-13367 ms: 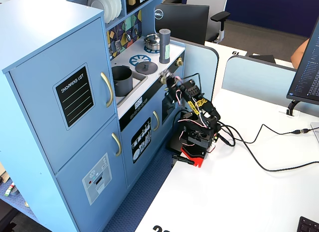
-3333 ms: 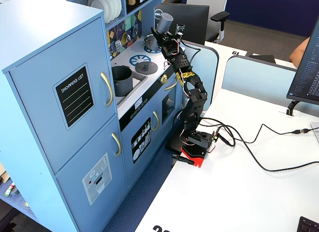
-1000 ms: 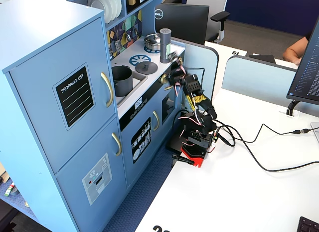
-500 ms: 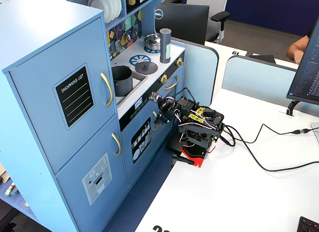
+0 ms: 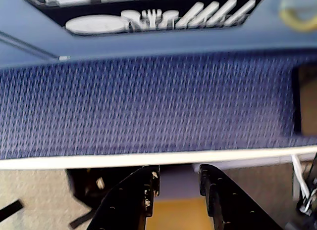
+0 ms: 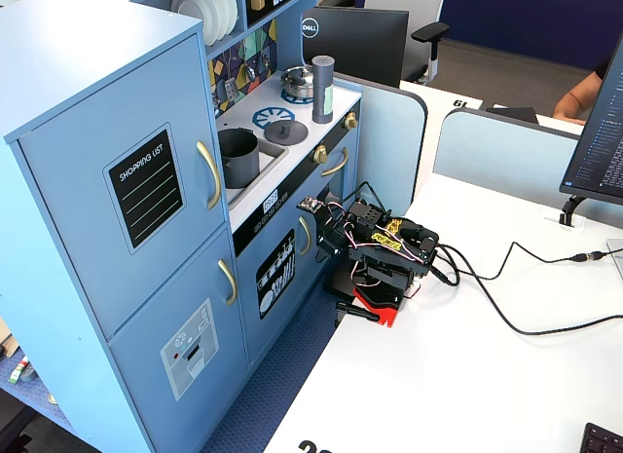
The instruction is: Put salt in the gray recipient
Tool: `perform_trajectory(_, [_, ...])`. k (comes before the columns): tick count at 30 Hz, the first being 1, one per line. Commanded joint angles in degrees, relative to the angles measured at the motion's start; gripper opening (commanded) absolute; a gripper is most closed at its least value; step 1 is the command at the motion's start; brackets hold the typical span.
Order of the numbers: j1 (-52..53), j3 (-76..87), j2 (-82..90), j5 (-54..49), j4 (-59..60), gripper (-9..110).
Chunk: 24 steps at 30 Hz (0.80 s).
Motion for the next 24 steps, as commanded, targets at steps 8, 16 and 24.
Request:
perform_trajectory(8, [-0.18, -0.35, 0.53, 1.49, 0.97, 2])
perform_trajectory(16, [-0.18, -0.35, 0.53, 1.49, 0.97, 2])
perform_trajectory(24, [-0.18, -0.35, 0.53, 1.49, 0.97, 2])
